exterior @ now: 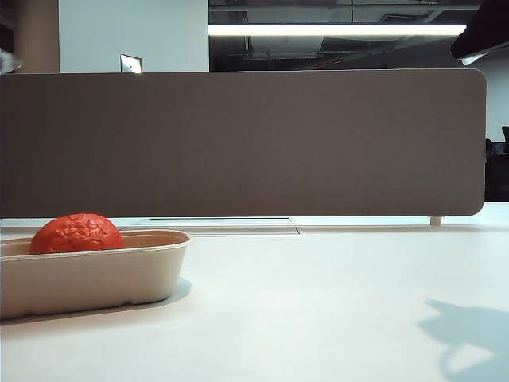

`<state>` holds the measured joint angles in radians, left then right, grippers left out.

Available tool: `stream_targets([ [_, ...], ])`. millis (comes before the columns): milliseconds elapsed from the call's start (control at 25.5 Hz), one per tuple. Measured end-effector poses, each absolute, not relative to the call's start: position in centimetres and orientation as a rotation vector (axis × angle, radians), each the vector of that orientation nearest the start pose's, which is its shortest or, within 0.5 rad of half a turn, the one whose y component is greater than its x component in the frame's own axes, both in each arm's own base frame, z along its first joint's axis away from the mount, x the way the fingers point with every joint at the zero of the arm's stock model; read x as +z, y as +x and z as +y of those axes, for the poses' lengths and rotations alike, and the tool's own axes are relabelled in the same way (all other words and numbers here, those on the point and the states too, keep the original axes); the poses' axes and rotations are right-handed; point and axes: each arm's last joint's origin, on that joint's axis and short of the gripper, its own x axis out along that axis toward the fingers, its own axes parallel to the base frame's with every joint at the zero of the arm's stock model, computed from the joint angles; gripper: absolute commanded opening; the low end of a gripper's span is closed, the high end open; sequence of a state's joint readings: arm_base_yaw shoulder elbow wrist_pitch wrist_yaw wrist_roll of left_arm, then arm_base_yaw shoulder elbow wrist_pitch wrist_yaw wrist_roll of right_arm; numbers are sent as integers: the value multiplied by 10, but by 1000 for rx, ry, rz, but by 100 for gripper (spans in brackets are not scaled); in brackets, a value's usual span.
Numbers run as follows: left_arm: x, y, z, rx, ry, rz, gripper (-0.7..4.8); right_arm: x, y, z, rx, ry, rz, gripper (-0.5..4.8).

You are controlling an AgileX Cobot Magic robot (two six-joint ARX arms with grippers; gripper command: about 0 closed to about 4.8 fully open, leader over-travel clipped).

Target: Pick up the orange and place it into the paper lunchbox.

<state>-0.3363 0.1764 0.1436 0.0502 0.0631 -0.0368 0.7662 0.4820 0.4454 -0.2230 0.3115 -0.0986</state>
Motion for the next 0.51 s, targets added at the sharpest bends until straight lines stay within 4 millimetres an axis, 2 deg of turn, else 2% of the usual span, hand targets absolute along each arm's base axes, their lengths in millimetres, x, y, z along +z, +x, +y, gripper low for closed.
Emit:
stream_targets([
  [509, 191, 92, -3, -80, -37, -59, -6, 252, 96, 80, 464, -231, 202, 23],
])
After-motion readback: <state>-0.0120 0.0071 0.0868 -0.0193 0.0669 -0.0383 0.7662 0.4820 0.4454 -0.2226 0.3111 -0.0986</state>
